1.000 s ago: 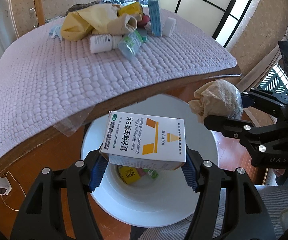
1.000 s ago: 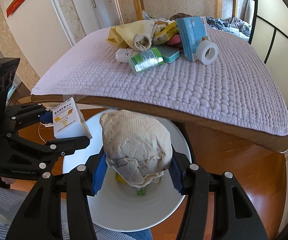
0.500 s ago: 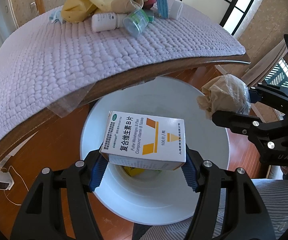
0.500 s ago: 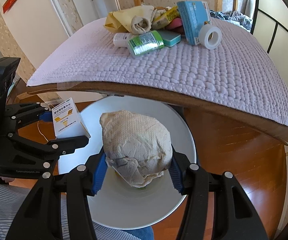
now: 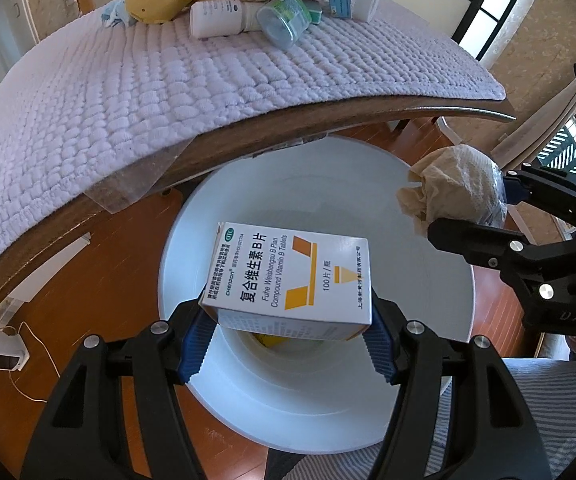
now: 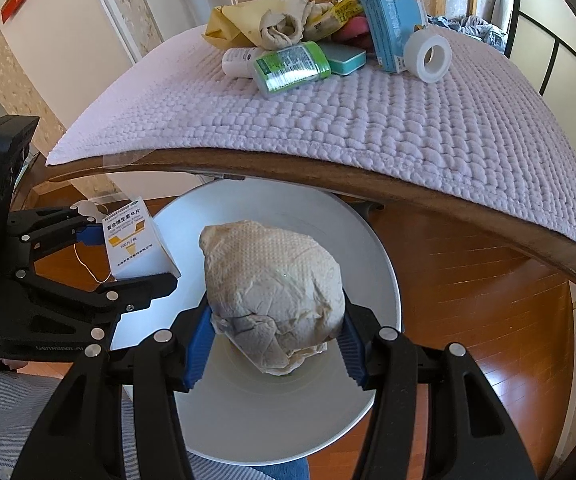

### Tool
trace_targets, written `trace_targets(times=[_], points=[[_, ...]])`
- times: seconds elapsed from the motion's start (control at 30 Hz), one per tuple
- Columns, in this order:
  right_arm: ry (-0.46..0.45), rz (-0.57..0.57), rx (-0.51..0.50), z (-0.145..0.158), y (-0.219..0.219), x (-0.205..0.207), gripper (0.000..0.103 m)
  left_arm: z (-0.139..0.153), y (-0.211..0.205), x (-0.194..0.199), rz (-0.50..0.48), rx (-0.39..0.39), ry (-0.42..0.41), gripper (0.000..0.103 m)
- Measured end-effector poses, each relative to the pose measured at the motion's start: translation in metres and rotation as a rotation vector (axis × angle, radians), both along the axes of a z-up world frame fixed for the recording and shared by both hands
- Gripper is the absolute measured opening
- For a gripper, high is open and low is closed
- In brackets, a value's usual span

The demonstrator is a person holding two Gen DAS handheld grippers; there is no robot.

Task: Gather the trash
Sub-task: 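Carry the white box and crumpled tissue with both grippers over the white bin, then open the left gripper over the bin while the right releases the tissue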

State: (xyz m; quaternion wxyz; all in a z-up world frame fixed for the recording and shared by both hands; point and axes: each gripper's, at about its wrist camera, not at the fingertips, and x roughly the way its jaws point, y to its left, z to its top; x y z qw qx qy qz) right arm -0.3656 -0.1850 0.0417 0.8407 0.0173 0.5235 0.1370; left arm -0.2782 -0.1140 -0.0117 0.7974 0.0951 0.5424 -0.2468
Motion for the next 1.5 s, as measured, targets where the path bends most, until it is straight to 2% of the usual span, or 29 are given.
trace_targets(times=[1.17, 1.5], points=[[0.077, 0.002, 0.022, -0.022, 0.001, 0.020, 0.053, -0.065, -0.042, 0.023, -0.025, 0.039, 0.057, 0.066], [0.089, 0.006, 0.023, -0.023, 0.002, 0.023, 0.053, -0.065, -0.035, 0.028, -0.031, 0.046, 0.059, 0.066]])
